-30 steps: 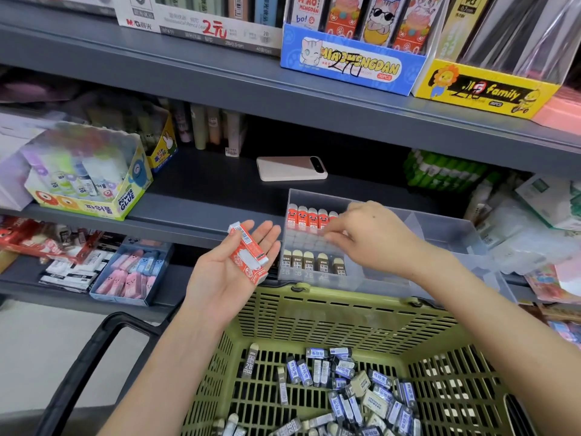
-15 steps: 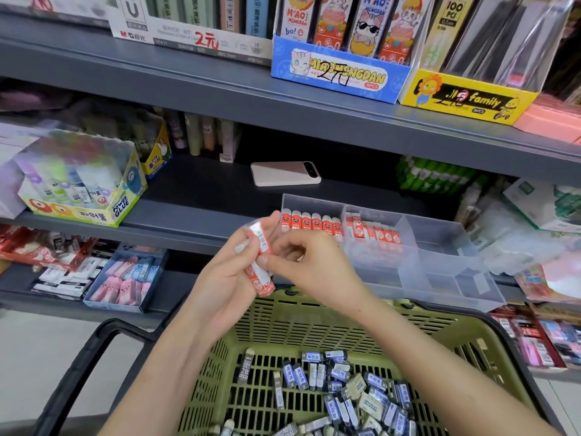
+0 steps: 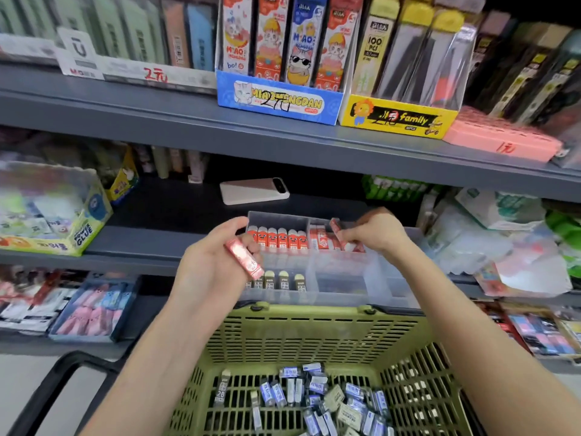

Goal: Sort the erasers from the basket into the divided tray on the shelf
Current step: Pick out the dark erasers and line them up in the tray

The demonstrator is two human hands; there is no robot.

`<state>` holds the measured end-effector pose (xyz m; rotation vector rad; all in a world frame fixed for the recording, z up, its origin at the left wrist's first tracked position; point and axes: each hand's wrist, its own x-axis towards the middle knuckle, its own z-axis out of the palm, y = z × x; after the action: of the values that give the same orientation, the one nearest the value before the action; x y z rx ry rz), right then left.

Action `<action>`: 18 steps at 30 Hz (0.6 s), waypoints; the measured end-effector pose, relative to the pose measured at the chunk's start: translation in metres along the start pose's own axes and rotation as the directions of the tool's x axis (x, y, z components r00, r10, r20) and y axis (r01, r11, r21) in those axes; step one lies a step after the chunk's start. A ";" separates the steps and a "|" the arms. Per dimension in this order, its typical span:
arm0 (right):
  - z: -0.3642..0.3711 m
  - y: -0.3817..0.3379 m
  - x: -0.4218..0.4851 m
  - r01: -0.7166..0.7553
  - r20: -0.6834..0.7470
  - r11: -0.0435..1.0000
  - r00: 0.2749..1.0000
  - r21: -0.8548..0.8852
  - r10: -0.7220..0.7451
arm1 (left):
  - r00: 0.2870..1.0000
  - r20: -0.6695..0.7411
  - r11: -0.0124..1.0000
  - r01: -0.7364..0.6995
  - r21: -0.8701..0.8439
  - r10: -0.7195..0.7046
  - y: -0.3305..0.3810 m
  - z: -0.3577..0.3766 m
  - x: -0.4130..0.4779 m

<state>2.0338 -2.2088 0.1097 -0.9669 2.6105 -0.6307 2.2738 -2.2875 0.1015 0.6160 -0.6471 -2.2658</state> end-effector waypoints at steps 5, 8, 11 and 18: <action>0.018 0.000 0.010 -0.045 0.073 0.994 0.996 -0.103 0.053 | 0.992 0.042 0.991 0.118 -0.066 -0.116 0.002 0.017 0.005; 0.026 0.001 0.010 0.021 0.057 0.987 0.998 -0.160 -0.012 | 0.990 0.067 0.985 0.132 -0.107 -0.125 -0.002 0.018 0.012; 0.023 0.004 0.006 0.102 0.089 0.979 0.992 -0.177 -0.087 | 0.994 0.049 0.989 0.099 -0.113 -0.094 -0.009 0.017 0.022; 0.011 -0.018 -0.056 0.365 -0.117 0.922 0.929 0.130 -0.351 | 0.992 0.114 0.996 0.067 -0.055 -0.060 -0.026 0.022 0.029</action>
<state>2.0894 -2.1867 0.1152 -1.4120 2.4326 -0.9657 2.2299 -2.2861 0.0959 0.4897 -0.6201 -2.3835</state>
